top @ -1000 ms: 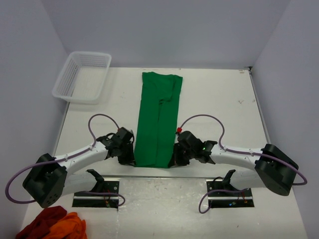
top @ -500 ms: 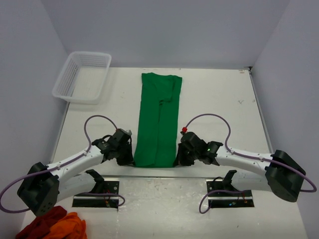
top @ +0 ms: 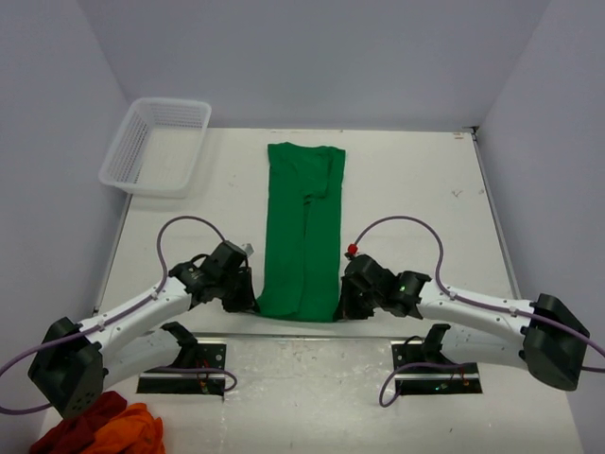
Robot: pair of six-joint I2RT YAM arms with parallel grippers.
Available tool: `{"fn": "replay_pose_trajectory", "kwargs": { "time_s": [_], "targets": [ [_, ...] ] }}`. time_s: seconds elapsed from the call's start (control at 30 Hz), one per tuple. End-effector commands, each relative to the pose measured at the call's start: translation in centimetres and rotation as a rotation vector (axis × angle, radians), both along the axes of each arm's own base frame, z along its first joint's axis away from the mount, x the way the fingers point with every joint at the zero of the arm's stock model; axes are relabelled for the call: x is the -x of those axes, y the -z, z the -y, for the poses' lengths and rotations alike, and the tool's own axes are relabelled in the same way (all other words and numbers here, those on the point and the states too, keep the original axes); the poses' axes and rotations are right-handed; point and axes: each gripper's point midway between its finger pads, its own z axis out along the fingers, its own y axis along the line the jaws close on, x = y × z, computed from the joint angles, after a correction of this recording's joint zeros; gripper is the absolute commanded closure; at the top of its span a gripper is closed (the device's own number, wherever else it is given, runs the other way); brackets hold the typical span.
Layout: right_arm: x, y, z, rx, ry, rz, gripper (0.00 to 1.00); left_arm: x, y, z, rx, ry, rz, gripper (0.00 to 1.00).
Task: Fold and stack the t-shirts
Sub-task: Grab the bottom of the folded rectangular tshirt with both arms, then fold the folded rectangular tshirt in 1/3 of the way
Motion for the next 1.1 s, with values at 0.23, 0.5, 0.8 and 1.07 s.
{"fn": "replay_pose_trajectory", "kwargs": {
  "time_s": [0.23,0.5,0.8,1.07],
  "targets": [
    [-9.4,-5.8,-0.5,0.107,0.042,0.182,1.00,-9.1,-6.9,4.4,-0.017,0.055,0.202,1.00],
    [-16.4,-7.1,1.2,0.150,0.068,0.225,1.00,-16.8,-9.1,4.2,-0.106,0.032,0.259,1.00],
    [-22.0,-6.9,0.5,0.148,0.023,0.206,1.00,-23.0,-8.5,2.2,-0.194,-0.025,0.273,1.00],
    [-25.3,-5.3,0.2,0.158,0.017,0.161,1.00,-25.9,-6.1,3.3,-0.224,-0.005,0.226,1.00]
  ]
}}
